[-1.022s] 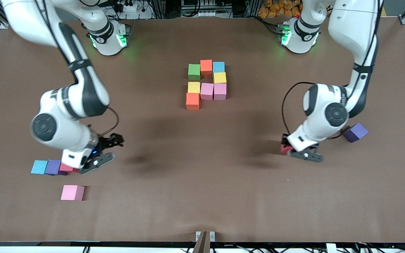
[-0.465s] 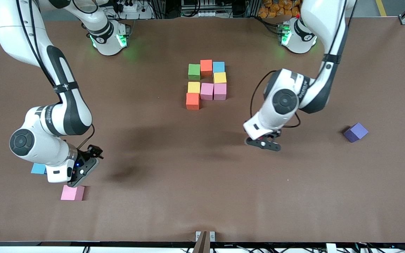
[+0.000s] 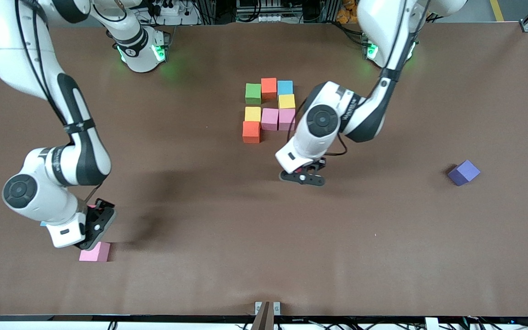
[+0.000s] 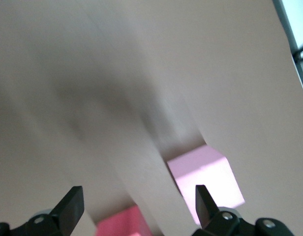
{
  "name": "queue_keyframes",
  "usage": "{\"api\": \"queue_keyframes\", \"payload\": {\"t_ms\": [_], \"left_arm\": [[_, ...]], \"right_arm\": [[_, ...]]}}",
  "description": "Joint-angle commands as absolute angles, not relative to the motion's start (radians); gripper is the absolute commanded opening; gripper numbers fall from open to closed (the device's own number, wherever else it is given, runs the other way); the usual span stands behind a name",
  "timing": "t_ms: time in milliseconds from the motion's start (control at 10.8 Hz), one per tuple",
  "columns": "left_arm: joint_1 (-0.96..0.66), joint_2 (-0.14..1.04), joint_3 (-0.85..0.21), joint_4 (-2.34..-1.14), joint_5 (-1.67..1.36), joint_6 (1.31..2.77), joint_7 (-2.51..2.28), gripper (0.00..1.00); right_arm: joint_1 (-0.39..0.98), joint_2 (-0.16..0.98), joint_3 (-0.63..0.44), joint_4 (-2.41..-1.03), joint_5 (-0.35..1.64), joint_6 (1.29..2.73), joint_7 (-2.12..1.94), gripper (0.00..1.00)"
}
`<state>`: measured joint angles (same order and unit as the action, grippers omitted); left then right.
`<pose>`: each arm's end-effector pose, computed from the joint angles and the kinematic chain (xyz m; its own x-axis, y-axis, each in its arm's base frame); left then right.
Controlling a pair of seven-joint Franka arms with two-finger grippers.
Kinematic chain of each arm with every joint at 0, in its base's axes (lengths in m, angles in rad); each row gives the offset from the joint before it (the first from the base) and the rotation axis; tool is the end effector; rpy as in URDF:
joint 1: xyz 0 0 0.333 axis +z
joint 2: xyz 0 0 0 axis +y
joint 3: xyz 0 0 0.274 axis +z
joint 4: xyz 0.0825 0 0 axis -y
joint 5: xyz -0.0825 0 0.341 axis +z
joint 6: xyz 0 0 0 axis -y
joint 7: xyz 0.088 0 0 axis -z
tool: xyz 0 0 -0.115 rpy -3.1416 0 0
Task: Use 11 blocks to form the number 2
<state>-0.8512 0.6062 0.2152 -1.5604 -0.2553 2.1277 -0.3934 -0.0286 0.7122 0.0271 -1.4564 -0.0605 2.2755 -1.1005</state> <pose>0.4945 -0.4024 0.2769 0.9881 -0.1422 -0.0588 -0.1377 -0.9877 0.0744 0.6696 -0.0059 0.2579 0.4272 0.9039 0.0195 0.8977 -0.4267 0.1096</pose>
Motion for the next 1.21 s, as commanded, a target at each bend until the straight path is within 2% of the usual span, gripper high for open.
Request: {"api": "queue_keyframes", "payload": {"t_ms": [0, 93, 279, 558, 743, 836, 1115], "left_arm": [[-0.925, 0.707, 0.291, -1.402, -0.291, 2.025, -0.463, 0.0], [-0.952, 0.718, 0.316, -1.399, -0.316, 2.025, -0.463, 0.0], [-1.011, 0.77, 0.382, -1.366, -0.379, 2.025, -0.477, 0.0], [-1.097, 0.836, 0.478, -1.325, -0.491, 2.025, -0.485, 0.01], [-1.123, 0.854, 0.479, -1.321, -0.499, 2.025, -0.511, 0.04], [-1.135, 0.862, 0.477, -1.316, -0.499, 2.028, -0.54, 0.1], [-1.163, 0.907, 0.477, -1.287, -0.499, 2.039, -0.609, 0.11]], "right_arm": [[-0.077, 0.756, 0.044, -1.399, -0.06, 2.257, -1.126, 1.0], [-0.109, 0.759, 0.044, -1.408, -0.032, 2.243, -1.12, 1.0], [-0.146, 0.759, 0.043, -1.41, 0.055, 2.127, -1.092, 1.0], [-0.184, 0.759, 0.044, -1.425, 0.063, 1.981, -1.071, 1.0], [-0.189, 0.764, 0.044, -1.427, 0.063, 1.985, -1.181, 1.0], [-0.189, 0.776, 0.046, -1.427, 0.064, 1.988, -1.243, 1.0], [-0.17, 0.785, 0.046, -1.425, 0.071, 2.095, -1.458, 1.0]]}}
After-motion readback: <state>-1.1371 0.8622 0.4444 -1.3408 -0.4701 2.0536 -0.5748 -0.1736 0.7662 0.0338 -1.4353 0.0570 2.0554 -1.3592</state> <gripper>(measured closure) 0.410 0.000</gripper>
